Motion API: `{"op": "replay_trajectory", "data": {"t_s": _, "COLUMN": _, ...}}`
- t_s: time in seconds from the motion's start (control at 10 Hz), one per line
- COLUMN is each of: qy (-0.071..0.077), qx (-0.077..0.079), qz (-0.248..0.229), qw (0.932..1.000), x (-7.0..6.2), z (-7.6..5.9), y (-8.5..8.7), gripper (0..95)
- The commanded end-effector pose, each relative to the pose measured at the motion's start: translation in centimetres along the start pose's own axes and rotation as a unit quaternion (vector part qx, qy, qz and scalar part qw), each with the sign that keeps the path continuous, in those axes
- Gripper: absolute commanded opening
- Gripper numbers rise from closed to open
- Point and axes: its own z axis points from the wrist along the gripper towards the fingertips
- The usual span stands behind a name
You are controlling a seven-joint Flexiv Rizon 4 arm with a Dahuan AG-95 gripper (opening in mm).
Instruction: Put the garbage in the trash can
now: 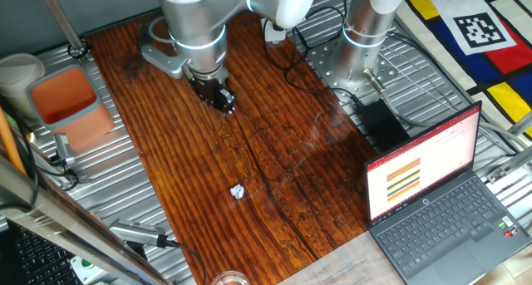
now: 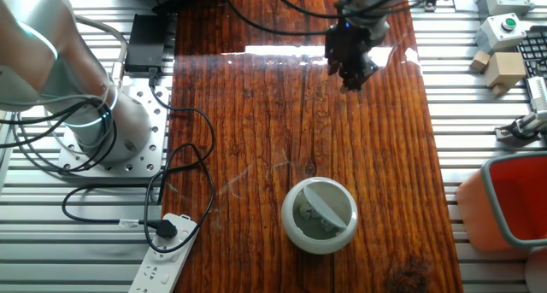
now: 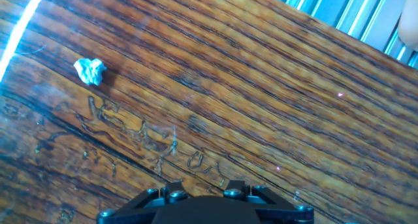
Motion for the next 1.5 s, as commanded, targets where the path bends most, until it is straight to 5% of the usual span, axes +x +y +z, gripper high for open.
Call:
{"op": "replay_trajectory", "data": {"t_s": 0.1, "qy": 0.002, "qx": -0.017, "qz": -0.092, "qw": 0.9956, "x": 0.0, "z": 0.0, "y": 0.0, "gripper": 38.0}}
{"op": "replay_trajectory", "data": {"t_s": 0.2, "qy": -0.010, "qx": -0.039, "qz": -0.083, "qw": 0.9957, "x": 0.0, "z": 0.0, "y": 0.0, "gripper": 38.0}}
{"op": "replay_trajectory", "data": {"t_s": 0.6, "qy": -0.050, "qx": -0.077, "qz": -0.052, "qw": 0.9944, "x": 0.0, "z": 0.0, "y": 0.0, "gripper": 38.0}}
{"op": "replay_trajectory", "data": {"t_s": 0.7, "qy": -0.058, "qx": -0.073, "qz": -0.030, "qw": 0.9952, "x": -2.7, "z": 0.8, "y": 3.4, "gripper": 38.0}}
{"op": "replay_trajectory", "data": {"t_s": 0.9, "qy": -0.059, "qx": -0.070, "qz": -0.018, "qw": 0.9956, "x": -4.7, "z": 2.1, "y": 7.5, "gripper": 38.0}}
{"op": "replay_trajectory", "data": {"t_s": 1.1, "qy": -0.062, "qx": -0.061, "qz": -0.009, "qw": 0.9962, "x": -5.7, "z": 3.9, "y": 10.5, "gripper": 38.0}}
{"op": "replay_trajectory", "data": {"t_s": 1.3, "qy": -0.086, "qx": -0.055, "qz": -0.007, "qw": 0.9948, "x": -5.9, "z": 7.3, "y": 13.1, "gripper": 38.0}}
{"op": "replay_trajectory", "data": {"t_s": 1.5, "qy": -0.073, "qx": -0.051, "qz": -0.025, "qw": 0.9957, "x": -5.7, "z": 8.5, "y": 14.7, "gripper": 38.0}}
